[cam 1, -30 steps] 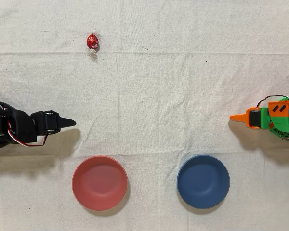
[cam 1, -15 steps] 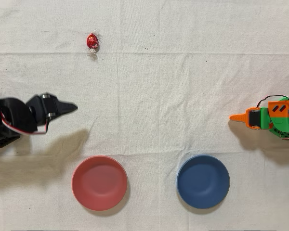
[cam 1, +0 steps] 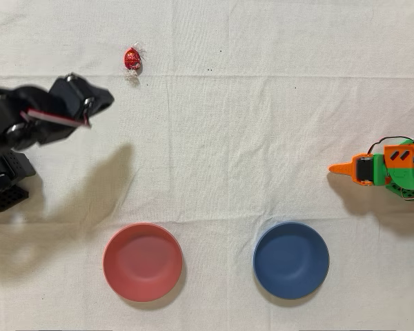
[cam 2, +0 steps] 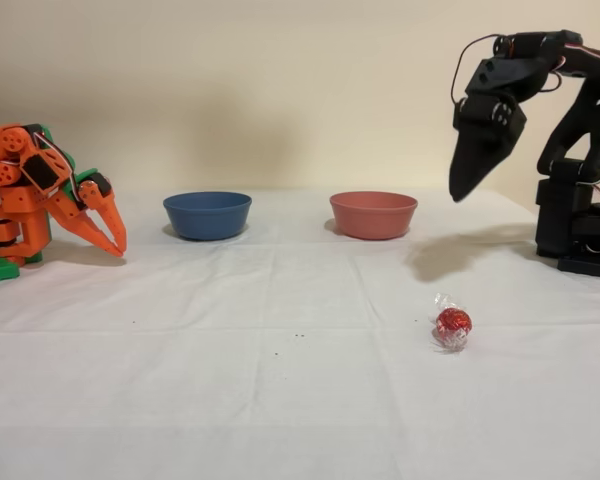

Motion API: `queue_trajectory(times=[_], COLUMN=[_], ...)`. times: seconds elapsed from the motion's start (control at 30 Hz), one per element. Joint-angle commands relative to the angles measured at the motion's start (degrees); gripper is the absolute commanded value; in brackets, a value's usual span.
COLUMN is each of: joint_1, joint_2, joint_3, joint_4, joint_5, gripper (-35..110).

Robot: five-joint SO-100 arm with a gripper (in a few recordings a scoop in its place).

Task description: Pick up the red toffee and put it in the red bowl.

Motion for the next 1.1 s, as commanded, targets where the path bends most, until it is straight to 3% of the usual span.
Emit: queue_trajectory(times=[0.0, 0.2, 0.37, 0.67, 1.07], joint_1=[-5.1, -9.6, -11.3, -10.7, -10.6], joint_2=[-1.7, -8.0, -17.1, -24.1, -31.8], joint_3=[-4.7, -3.6, -11.3, -17.0, -19.4], joint_4=[-2.1, -8.2, -6.0, -4.0, -7.6], joint_5=[2.6, 3.0, 4.8, -10.6, -7.7], gripper=[1, 1, 1, 1, 1])
